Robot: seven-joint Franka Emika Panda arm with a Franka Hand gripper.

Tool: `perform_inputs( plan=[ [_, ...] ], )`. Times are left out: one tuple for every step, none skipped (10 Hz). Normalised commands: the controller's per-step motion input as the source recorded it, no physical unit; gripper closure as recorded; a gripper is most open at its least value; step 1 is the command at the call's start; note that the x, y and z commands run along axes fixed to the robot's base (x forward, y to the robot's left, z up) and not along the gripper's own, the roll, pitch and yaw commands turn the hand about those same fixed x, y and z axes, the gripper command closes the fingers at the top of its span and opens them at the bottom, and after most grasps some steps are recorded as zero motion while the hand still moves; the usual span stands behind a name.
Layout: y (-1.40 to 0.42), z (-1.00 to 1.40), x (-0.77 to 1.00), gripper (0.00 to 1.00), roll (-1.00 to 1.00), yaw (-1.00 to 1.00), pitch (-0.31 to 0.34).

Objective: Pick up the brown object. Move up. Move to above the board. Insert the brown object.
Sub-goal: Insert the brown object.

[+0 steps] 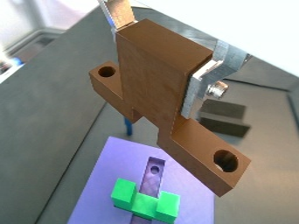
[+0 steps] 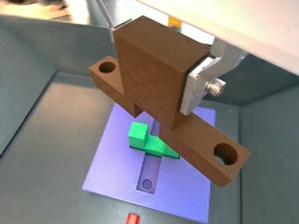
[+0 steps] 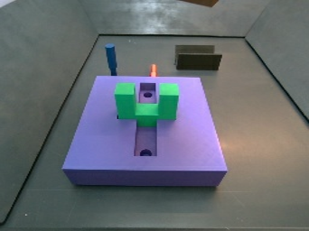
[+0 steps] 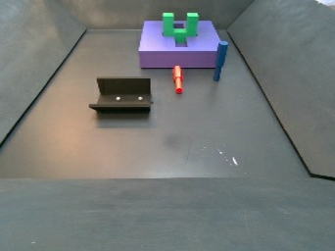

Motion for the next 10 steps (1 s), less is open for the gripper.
perform_inputs(
  plan=[
    [0.0,0.0,0.0,1.0,0.03,-1.0,-0.026],
    [0.0,0.0,0.0,1.0,0.0,-1.0,-0.059],
    [0.0,0.0,0.0,1.0,0.0,-1.0,-0.053],
    [0.0,0.0,0.0,1.0,0.0,-1.0,-0.049],
    [0.0,0.0,0.0,1.0,0.0,-1.0,-0.047],
    [0.0,0.0,0.0,1.0,0.0,-1.0,-0.049],
    [0.0,0.0,0.0,1.0,0.0,-1.0,-0.051],
    [0.0,0.0,0.0,1.0,-0.02,-1.0,-0.064],
    [-0.05,-0.16,0.0,1.0,-0.19,-0.91,-0.166],
    [-0.07,-0.17,0.0,1.0,-0.22,-0.86,-0.13]
  ],
)
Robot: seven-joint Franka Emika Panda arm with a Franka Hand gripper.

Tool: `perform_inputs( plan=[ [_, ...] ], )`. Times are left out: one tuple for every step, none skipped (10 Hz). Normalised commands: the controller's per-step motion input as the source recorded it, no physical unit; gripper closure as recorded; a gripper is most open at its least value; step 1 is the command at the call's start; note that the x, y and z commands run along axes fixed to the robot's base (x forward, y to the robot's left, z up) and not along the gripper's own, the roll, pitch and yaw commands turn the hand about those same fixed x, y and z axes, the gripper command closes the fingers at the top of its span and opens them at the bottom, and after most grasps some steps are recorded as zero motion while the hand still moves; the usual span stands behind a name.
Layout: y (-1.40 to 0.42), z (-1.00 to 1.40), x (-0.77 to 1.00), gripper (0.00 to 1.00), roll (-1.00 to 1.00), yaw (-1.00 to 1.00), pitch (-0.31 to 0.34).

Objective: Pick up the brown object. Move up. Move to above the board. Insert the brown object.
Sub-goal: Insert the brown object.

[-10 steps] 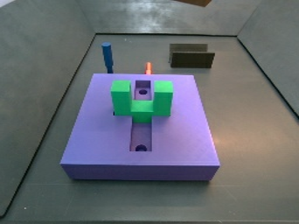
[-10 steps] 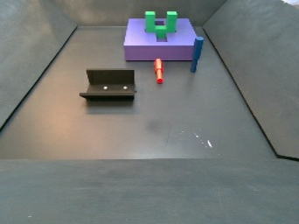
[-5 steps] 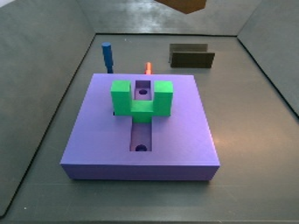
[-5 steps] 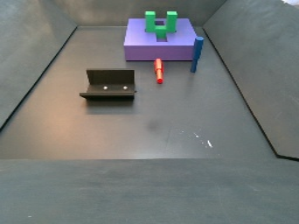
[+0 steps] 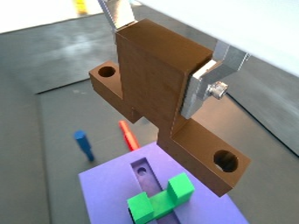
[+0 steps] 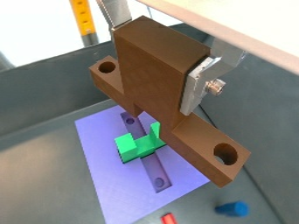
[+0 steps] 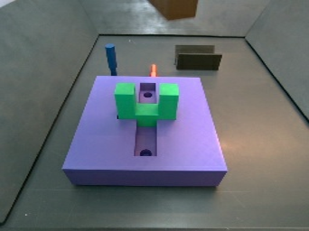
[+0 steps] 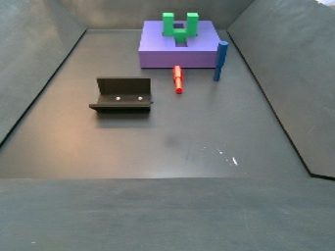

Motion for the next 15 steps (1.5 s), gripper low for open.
perform_inputs(
  plan=[
    [-0.08,-0.16,0.0,1.0,-0.22,-0.84,-0.09],
    [-0.08,-0.21,0.0,1.0,-0.21,-0.85,-0.1],
    [-0.08,-0.3,0.0,1.0,-0.17,-0.87,-0.074],
    [-0.11,-0.38,0.0,1.0,-0.16,-0.77,-0.046],
    [-0.01,-0.7,0.03,1.0,-0.2,-0.21,0.0],
    [-0.01,-0.31,0.11,1.0,-0.08,-0.07,0.0],
    [-0.23,-0.42,0.42,1.0,0.11,-0.15,0.226],
    [-0.15,-0.26,0.32,1.0,0.0,-0.25,0.45],
    [-0.24,-0.18,0.37,1.0,0.0,-0.15,0.484],
    [-0.24,-0.24,0.38,1.0,0.0,-0.18,0.451],
    [-0.09,-0.45,0.21,1.0,-0.08,-0.21,0.251],
    [0.0,-0.29,-0.01,1.0,-0.04,0.0,0.0],
    [0.0,-0.3,-0.27,1.0,0.0,-0.02,-0.044],
    [0.0,-0.28,-0.38,1.0,0.11,0.0,-0.049],
    [0.0,-0.22,-0.38,1.0,0.17,0.0,-0.027]
  ],
)
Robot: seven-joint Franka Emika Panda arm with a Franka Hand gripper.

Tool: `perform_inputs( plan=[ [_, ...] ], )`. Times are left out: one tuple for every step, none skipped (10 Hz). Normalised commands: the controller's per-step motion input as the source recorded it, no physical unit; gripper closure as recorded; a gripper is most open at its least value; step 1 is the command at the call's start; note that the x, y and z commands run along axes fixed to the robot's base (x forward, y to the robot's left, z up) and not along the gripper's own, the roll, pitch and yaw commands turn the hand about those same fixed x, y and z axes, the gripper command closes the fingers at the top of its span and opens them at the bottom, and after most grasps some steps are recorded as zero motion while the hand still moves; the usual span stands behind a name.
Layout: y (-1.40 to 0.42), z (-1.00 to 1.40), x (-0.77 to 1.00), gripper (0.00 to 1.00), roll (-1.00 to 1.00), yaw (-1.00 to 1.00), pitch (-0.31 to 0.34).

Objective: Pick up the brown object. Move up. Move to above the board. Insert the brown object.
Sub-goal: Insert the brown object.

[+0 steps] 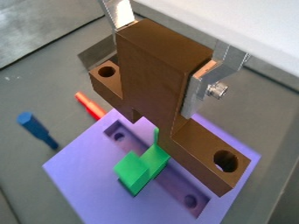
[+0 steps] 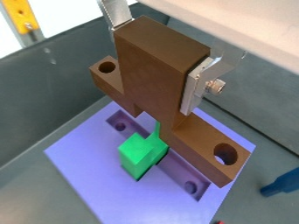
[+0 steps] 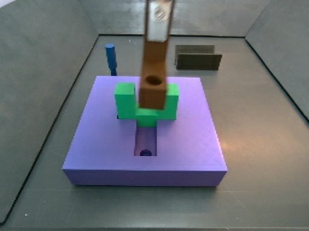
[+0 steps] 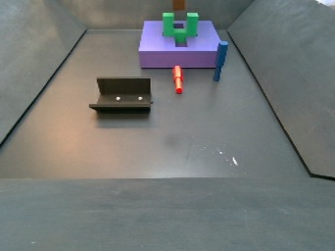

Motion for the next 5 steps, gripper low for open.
perform_inputs(
  plan=[
    [-0.12,-0.33,-0.25,1.0,0.03,-0.01,-0.034],
    [-0.05,-0.44,-0.08,1.0,-0.09,-0.01,-0.071],
    [0.0,-0.37,0.0,1.0,-0.09,0.0,-0.127],
    [0.0,-0.31,0.01,1.0,-0.04,0.02,-0.144],
    [0.0,-0.26,0.0,1.0,0.0,0.03,-0.131]
  ],
)
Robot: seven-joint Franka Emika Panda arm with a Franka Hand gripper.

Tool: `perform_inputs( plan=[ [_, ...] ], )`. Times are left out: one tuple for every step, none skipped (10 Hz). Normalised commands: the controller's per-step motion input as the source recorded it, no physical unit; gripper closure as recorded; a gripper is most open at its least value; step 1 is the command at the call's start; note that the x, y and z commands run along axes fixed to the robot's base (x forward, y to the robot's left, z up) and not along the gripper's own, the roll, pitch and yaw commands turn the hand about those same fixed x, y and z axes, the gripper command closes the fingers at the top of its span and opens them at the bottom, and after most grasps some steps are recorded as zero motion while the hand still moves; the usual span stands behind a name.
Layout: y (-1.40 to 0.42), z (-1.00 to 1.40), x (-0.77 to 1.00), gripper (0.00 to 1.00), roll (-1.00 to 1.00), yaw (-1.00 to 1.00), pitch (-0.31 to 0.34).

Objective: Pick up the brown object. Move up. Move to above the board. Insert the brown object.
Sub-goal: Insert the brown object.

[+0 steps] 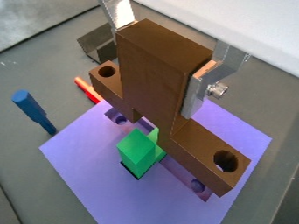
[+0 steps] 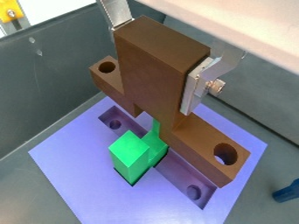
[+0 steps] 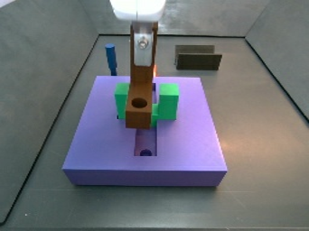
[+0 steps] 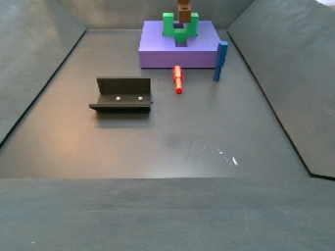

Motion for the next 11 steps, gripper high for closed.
perform_inputs(
  plan=[
    [0.0,-0.25,0.0,1.0,0.0,0.05,-0.153],
    [0.0,-0.29,0.0,1.0,0.0,0.02,-0.164],
    [0.0,-0.25,0.11,1.0,0.01,0.06,-0.169],
    [0.0,-0.16,0.19,1.0,0.04,0.11,-0.16],
    [0.0,-0.16,0.11,1.0,0.07,0.11,-0.161],
    [0.0,-0.12,0.05,1.0,0.09,0.14,-0.141],
    [0.0,-0.11,0.05,1.0,0.07,0.11,-0.131],
    [0.0,-0.13,0.0,1.0,0.09,0.07,-0.124],
    [-0.02,-0.13,0.0,1.0,0.1,0.08,-0.141],
    [-0.09,-0.18,0.0,1.0,0.1,0.06,-0.156],
    [-0.11,-0.21,0.0,1.0,0.09,0.04,-0.154]
  ],
)
